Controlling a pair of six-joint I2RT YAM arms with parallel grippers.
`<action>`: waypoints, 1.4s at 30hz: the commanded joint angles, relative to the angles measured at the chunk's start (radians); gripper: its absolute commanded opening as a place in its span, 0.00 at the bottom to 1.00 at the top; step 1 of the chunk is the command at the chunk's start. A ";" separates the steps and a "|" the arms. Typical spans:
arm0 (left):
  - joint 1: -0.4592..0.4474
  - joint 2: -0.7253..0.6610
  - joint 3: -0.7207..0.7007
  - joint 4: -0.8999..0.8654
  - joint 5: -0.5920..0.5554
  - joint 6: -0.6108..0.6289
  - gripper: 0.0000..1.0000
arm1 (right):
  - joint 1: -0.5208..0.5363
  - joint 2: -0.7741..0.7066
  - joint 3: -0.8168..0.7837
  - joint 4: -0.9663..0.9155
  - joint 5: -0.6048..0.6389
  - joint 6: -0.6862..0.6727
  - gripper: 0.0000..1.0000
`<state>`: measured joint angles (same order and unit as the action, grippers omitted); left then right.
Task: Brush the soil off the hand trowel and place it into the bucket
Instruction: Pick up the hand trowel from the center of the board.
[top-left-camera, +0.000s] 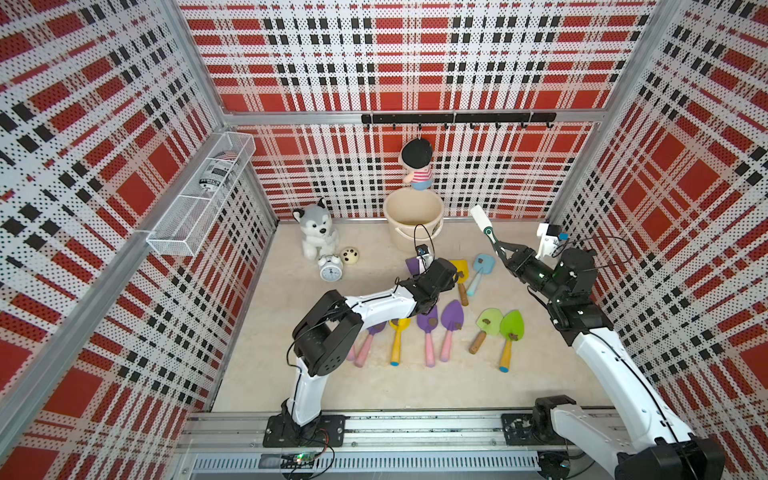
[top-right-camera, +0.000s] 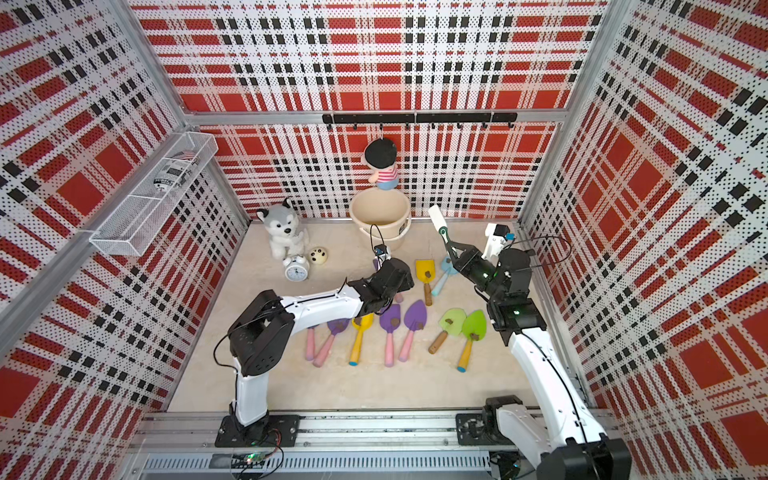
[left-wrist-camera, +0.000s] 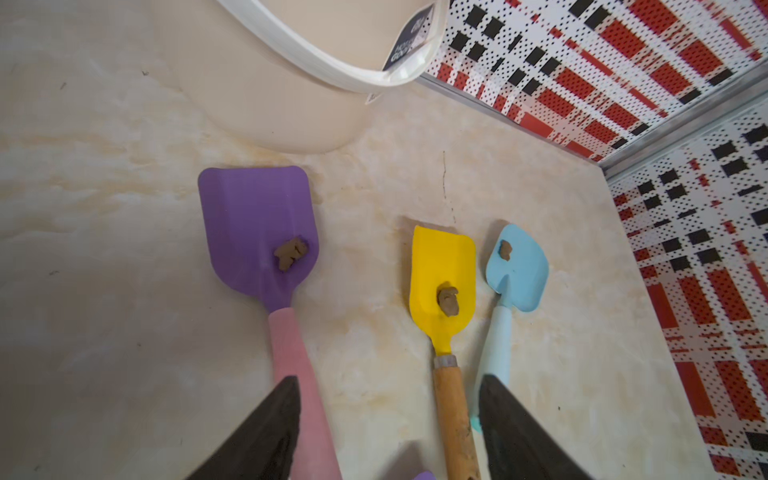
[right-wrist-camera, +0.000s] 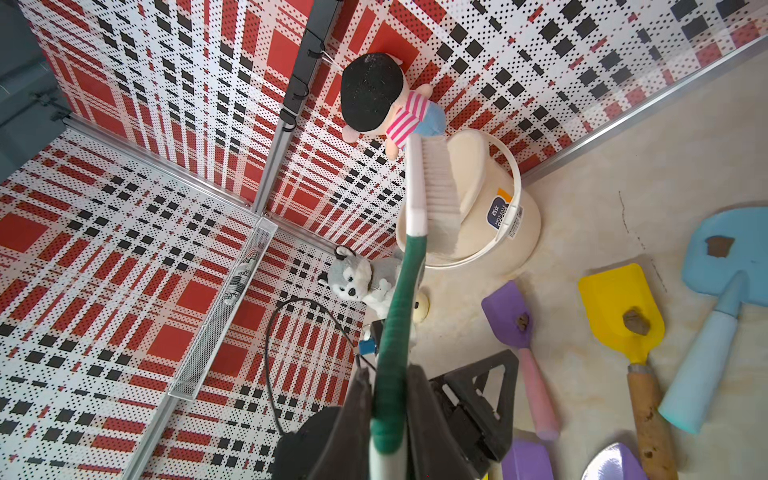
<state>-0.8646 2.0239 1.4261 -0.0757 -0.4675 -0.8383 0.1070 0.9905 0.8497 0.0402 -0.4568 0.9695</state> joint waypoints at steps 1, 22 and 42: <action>-0.002 0.063 0.048 -0.088 -0.063 -0.027 0.67 | -0.010 -0.024 -0.012 -0.002 0.007 -0.020 0.00; 0.012 0.240 0.137 -0.170 -0.039 -0.024 0.63 | -0.015 -0.048 -0.015 -0.031 0.019 -0.025 0.00; 0.019 0.274 0.198 -0.292 -0.080 0.041 0.38 | -0.014 -0.070 -0.018 -0.024 0.039 -0.006 0.00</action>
<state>-0.8536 2.2719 1.6047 -0.3267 -0.5419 -0.8116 0.1013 0.9443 0.8326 -0.0040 -0.4278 0.9634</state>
